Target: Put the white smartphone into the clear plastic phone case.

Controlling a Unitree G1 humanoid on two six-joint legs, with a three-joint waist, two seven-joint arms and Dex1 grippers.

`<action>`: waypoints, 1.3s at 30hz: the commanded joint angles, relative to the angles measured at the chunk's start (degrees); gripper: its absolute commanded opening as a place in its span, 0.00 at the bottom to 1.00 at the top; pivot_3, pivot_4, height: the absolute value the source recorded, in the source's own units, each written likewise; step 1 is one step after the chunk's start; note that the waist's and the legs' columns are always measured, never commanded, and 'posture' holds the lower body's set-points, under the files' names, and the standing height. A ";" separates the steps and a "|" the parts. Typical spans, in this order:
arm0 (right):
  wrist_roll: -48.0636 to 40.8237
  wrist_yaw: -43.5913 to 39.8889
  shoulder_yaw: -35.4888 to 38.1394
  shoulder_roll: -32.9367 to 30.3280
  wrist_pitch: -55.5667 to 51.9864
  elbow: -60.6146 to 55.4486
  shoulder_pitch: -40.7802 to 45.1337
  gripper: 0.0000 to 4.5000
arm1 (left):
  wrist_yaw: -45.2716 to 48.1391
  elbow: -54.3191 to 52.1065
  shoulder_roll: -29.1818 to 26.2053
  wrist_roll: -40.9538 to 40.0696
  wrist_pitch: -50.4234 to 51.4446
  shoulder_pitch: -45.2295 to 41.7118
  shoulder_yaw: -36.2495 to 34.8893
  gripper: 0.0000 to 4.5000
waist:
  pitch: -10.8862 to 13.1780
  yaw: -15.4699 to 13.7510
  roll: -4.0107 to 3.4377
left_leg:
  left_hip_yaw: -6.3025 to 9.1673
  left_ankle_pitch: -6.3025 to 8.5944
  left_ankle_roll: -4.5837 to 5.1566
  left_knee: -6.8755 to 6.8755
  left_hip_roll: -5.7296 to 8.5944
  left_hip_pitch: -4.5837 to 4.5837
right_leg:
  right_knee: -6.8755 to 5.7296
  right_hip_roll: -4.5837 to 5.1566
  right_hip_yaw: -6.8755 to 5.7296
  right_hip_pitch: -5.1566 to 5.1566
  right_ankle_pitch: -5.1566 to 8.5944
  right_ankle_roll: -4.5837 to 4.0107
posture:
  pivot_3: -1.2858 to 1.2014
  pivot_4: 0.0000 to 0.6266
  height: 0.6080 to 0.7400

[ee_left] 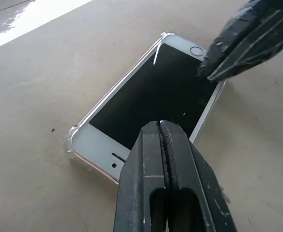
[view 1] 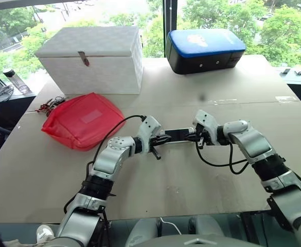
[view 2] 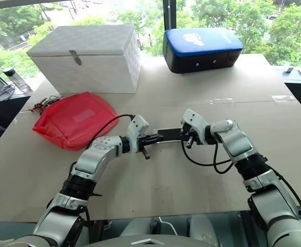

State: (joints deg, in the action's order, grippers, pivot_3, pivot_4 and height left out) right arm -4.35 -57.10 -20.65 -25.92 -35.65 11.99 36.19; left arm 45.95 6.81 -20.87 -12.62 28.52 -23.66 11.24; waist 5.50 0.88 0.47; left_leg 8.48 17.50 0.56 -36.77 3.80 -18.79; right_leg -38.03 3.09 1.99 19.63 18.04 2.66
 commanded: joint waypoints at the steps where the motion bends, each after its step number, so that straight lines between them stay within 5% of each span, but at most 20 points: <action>1: 5.56 -1.09 -8.54 -0.59 -5.84 13.04 -4.44 0.00 | -0.14 -1.54 -0.41 -0.06 0.48 0.32 -0.43 0.00 | -0.05 -0.03 0.03 | 0.00 0.00 0.00 0.00 0.00 0.00 | 0.00 0.00 0.00 0.00 0.00 0.00 | 0.52 0.24 1.00; 7: 8.22 -2.99 -11.05 0.26 -2.90 20.75 -3.67 0.00 | -0.48 -1.85 -0.15 -0.09 0.74 0.48 -0.57 0.00 | -0.74 -0.11 0.25 | 0.02 0.01 0.00 0.16 0.00 0.05 | 0.08 0.02 -0.01 -0.02 0.00 -0.01 | 0.52 0.24 1.00; 39: 13.62 -9.47 -15.88 -3.09 -3.96 15.93 -8.80 0.00 | -1.35 -1.84 0.84 -0.89 1.70 -0.09 -1.18 0.00 | -1.46 -1.68 0.23 | 0.47 0.04 -0.02 0.50 0.04 0.10 | 0.67 0.08 -0.39 -0.28 0.03 -0.02 | 0.52 0.24 1.00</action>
State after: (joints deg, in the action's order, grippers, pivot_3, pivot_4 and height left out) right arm 2.05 -64.99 -22.77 -28.08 -33.21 18.26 39.73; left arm 44.71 6.32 -20.25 -12.68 30.15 -23.23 11.21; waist 4.04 -0.80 0.70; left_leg 8.98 17.54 0.54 -36.26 3.83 -18.69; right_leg -37.31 3.17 1.57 19.32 18.07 2.64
